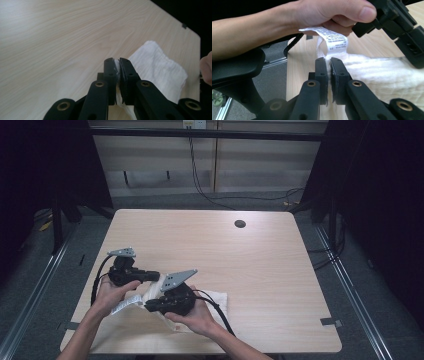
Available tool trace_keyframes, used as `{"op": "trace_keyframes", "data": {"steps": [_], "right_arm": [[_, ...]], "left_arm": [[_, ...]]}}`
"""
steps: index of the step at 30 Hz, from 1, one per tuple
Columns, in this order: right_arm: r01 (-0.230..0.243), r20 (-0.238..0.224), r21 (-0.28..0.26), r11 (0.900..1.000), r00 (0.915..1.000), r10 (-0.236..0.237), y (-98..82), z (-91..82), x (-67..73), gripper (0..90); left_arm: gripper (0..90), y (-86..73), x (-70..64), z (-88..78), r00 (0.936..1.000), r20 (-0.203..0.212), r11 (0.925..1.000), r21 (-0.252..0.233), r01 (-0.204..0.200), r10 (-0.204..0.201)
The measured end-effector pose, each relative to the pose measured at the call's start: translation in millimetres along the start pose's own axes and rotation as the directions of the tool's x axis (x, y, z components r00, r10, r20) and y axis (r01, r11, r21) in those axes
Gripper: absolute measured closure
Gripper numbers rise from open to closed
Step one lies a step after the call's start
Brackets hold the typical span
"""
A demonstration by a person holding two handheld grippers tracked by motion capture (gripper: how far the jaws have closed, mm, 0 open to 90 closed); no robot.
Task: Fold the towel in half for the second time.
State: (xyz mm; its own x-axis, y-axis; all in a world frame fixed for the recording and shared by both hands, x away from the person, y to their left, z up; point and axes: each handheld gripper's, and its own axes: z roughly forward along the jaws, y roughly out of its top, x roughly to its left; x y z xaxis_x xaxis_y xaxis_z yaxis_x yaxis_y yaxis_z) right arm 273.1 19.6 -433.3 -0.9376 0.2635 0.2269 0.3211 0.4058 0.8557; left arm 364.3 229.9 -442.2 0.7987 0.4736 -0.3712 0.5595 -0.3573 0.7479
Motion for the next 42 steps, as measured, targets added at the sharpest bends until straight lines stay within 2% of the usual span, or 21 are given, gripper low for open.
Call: {"op": "trace_keyframes", "data": {"steps": [1, 5, 9, 12, 16, 18, 21, 23, 25, 27, 32, 36, 38, 42], "right_arm": [[0.000, 0.005, -0.010, 1.000, 1.0000, 0.000, 0.9, -7.3, -0.1, 84.6], [0.000, 0.019, -0.014, 1.000, 0.9998, 0.000, -0.1, -17.0, -1.4, 84.7], [-0.024, 0.032, -0.043, 0.999, 0.9992, 0.025, -7.7, -28.8, -6.2, 84.6], [-0.033, 0.037, -0.046, 0.998, 0.9987, 0.034, -14.0, -36.7, -8.5, 84.6], [-0.048, 0.047, -0.049, 0.998, 0.9976, 0.050, -20.0, -45.2, -11.4, 84.6], [-0.041, 0.055, -0.045, 0.998, 0.9975, 0.043, -20.5, -49.1, -11.7, 84.6], [-0.040, 0.046, -0.058, 0.998, 0.9980, 0.043, -21.0, -55.2, -12.5, 84.6], [-0.047, 0.045, -0.067, 0.997, 0.9977, 0.050, -22.4, -57.9, -13.8, 84.6], [-0.050, 0.053, -0.060, 0.997, 0.9972, 0.053, -24.2, -59.0, -15.3, 84.6], [-0.047, 0.065, -0.041, 0.998, 0.9967, 0.049, -26.0, -61.0, -16.1, 84.6], [-0.086, 0.075, -0.073, 0.994, 0.9930, 0.091, -33.2, -70.4, -16.3, 84.4], [-0.081, 0.091, -0.047, 0.996, 0.9922, 0.085, -38.1, -74.3, -14.2, 84.5], [-0.070, 0.096, -0.040, 0.997, 0.9927, 0.073, -38.3, -77.0, -9.5, 84.5], [-0.057, 0.112, -0.033, 0.998, 0.9919, 0.060, -40.2, -83.5, -4.0, 84.5]], "left_arm": [[84.9, 4.4, -4.0, 5.9, 1.0000, 0.005, 1.0000, 0.001, -0.003, 0.003], [84.8, 11.6, -7.6, 14.2, 0.9999, 0.012, 1.0000, 0.000, -0.009, 0.009], [84.8, 18.8, -12.9, 27.1, 0.9996, 0.015, 0.9996, 0.015, -0.025, 0.024], [84.8, 21.2, -15.2, 33.5, 0.9996, 0.018, 0.9996, 0.015, -0.023, 0.023], [84.8, 24.4, -15.4, 40.2, 0.9994, 0.026, 0.9996, 0.018, -0.022, 0.022], [84.8, 27.2, -16.9, 42.4, 0.9991, 0.038, 0.9998, 0.012, -0.019, 0.018], [84.7, 29.9, -21.4, 47.2, 0.9984, 0.046, 0.9994, 0.009, -0.032, 0.032], [84.6, 31.4, -23.0, 53.8, 0.9980, 0.044, 0.9984, 0.032, -0.048, 0.046], [84.6, 32.6, -23.1, 59.0, 0.9978, 0.050, 0.9985, 0.032, -0.045, 0.044], [84.6, 33.4, -24.4, 62.0, 0.9979, 0.041, 0.9980, 0.037, -0.052, 0.050], [84.3, 33.3, -26.0, 60.9, 0.9986, 0.042, 0.9993, 0.020, -0.032, 0.031], [84.4, 35.4, -32.5, 62.1, 0.9979, 0.047, 0.9988, 0.017, -0.046, 0.045], [84.4, 36.7, -37.6, 64.7, 0.9967, 0.050, 0.9976, 0.021, -0.065, 0.064], [84.4, 39.1, -44.5, 71.5, 0.9951, 0.061, 0.9963, 0.033, -0.080, 0.078]]}}
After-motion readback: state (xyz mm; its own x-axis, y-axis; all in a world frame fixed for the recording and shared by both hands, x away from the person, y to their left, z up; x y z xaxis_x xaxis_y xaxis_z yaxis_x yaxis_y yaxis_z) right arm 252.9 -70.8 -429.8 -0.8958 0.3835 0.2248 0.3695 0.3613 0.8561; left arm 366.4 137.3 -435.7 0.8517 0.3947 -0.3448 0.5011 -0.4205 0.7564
